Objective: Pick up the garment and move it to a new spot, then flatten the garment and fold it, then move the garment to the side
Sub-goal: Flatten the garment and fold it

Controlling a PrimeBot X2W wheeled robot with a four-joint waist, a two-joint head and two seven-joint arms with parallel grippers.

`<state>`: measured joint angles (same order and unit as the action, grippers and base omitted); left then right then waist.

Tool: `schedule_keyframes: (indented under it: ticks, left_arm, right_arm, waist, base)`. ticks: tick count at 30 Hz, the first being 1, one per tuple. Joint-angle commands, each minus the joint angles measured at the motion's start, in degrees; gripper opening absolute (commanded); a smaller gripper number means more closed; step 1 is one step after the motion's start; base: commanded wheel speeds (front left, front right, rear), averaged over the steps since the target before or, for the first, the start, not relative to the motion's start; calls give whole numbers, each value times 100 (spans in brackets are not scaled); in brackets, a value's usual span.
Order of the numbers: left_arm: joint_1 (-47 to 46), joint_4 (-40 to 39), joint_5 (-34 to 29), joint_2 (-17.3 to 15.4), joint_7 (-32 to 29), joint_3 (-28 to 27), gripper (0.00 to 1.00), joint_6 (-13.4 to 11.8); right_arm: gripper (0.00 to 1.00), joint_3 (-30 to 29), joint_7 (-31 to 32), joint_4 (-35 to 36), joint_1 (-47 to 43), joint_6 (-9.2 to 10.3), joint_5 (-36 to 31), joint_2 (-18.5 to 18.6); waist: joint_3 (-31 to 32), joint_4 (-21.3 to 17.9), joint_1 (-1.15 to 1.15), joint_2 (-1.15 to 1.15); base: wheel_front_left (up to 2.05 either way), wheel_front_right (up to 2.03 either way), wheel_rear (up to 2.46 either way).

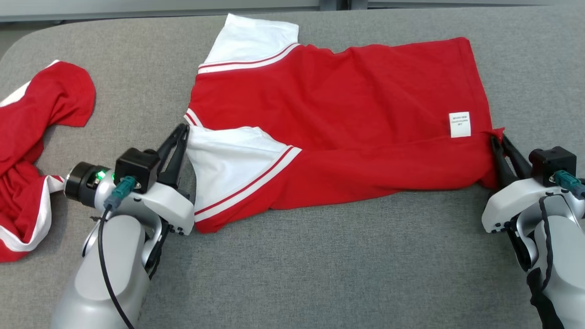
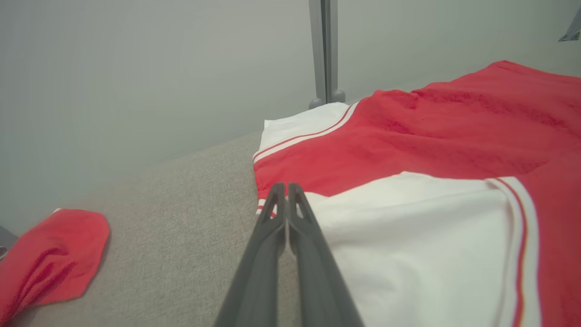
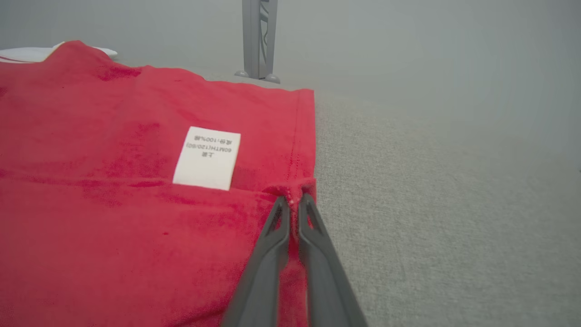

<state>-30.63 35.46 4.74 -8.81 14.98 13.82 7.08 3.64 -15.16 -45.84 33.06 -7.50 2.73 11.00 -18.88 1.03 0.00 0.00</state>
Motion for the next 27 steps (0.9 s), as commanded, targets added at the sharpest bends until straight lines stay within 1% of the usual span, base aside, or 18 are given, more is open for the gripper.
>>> schedule_keyframes:
  ticks: [1, 2, 5, 7, 8, 10, 13, 15, 19, 23, 27]
  left_arm:
    - [-146, 2, 42, -60, 23, -19, 26, 43]
    - [-157, 34, 65, -60, 23, -23, 100, 45]
    - [-119, -117, 132, -76, 24, -148, 100, 21]
    - [144, -299, 251, -40, 23, -341, 100, -79]
    - [144, -299, 251, -40, 23, -341, 100, -79]
    - [414, -368, 485, 59, 23, -534, 100, -105]
    - [911, -314, 881, 236, -38, -702, 100, -70]
    - [1202, -288, 1173, 327, -267, -715, 100, -36]
    - [1803, -503, 1711, 456, -870, -590, 100, 2]
    - [2008, -726, 1976, 492, -1279, -439, 100, 27]
    - [2092, -1013, 2098, 480, -1527, -350, 100, 32]
  right_arm:
    - [89, -16, -2, 23, 65, 2, -17, 15]
    - [100, -5, -2, 69, 42, 2, -22, 3]
    - [100, -14, -2, 313, -124, 2, -5, -13]
    - [100, -47, -2, 606, -340, 2, 33, -23]
    - [100, -47, -2, 606, -340, 2, 33, -23]
    - [100, -74, -2, 765, -535, 2, 64, -22]
    - [100, -205, -2, 943, -847, 2, 111, 2]
    - [100, -301, -2, 1022, -1042, 2, 138, -19]
    - [100, -494, -2, 1110, -1408, 2, 158, -63]
    - [100, -569, -2, 1115, -1521, 2, 87, -100]
    - [100, -566, -2, 1124, -1478, 2, 43, -93]
  waist:
    - [39, -30, 0, 0]
    - [70, -42, 0, 0]
    - [192, -59, 0, 0]
    - [342, -75, 0, 0]
    - [342, -75, 0, 0]
    - [446, -87, 0, 0]
    - [594, -85, 0, 0]
    - [682, -72, 0, 0]
    - [870, -23, 0, 0]
    - [921, -29, 0, 0]
    - [871, -59, 0, 0]
  base:
    - [0, 0, 0]
    - [0, 0, 0]
    - [0, 0, 0]
    - [0, 0, 0]
    - [0, 0, 0]
    - [0, 0, 0]
    - [0, 0, 0]
    - [0, 0, 0]
    - [0, 0, 0]
    - [0, 0, 0]
    - [0, 0, 0]
